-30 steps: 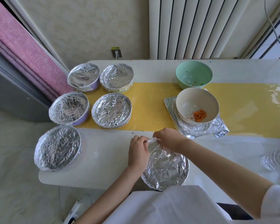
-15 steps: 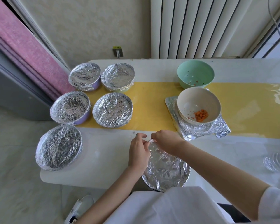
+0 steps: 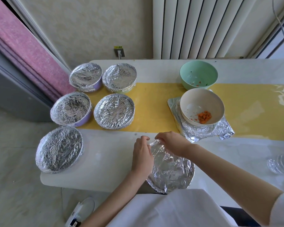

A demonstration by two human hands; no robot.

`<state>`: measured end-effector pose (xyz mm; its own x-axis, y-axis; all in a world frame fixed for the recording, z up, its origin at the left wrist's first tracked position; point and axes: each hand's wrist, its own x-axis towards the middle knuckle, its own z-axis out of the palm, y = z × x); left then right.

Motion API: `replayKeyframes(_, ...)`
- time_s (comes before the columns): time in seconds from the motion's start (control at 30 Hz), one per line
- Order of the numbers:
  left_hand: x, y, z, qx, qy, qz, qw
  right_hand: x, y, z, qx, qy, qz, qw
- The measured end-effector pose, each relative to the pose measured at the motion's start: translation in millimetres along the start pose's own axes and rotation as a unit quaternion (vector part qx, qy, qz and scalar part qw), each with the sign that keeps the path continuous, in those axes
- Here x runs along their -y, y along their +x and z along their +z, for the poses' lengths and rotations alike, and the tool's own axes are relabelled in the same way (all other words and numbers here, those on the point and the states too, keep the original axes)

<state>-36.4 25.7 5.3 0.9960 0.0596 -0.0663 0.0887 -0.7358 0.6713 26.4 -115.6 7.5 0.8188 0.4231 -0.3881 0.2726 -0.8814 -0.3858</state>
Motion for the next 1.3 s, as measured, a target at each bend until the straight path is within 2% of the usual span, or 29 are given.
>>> replayKeyframes(0.1, -1, -1, 4, -0.013, 0.004, 0.002, 1.0, -6, 1, 3, -0.002, 0.025, 0.015, 1.0)
replayKeyframes(0.27, -3, 3, 6, -0.019, -0.018, -0.019, 0.999, -6, 3, 6, 0.003, 0.008, 0.017, 1.0)
replayKeyframes(0.4, -2, 6, 4, -0.021, 0.011, -0.008, 1.0, 0, 0, 0, 0.013, -0.021, 0.009, 1.0)
replayKeyframes(0.6, -5, 5, 4, -0.013, 0.008, 0.001, 1.0, -2, 5, -1, 0.048, -0.009, 0.004, 0.999)
replayKeyframes(0.83, -2, 1, 6, -0.018, -0.016, -0.002, 1.0, 3, 1, -2, 0.052, -0.037, 0.017, 0.998)
replayKeyframes(1.0, 0, 0, 2, -0.025, -0.071, -0.022, 0.997, 2, 0, -4, 0.057, -0.045, 0.001, 0.997)
replayKeyframes(1.13, 0, 1, 1, -0.016, -0.064, -0.024, 0.998, 7, -5, -3, 0.046, -0.086, -0.011, 0.995)
replayKeyframes(1.3, 1, 2, -1, -0.009, -0.053, -0.022, 0.998, 9, -5, -8, 0.064, -0.081, -0.025, 0.994)
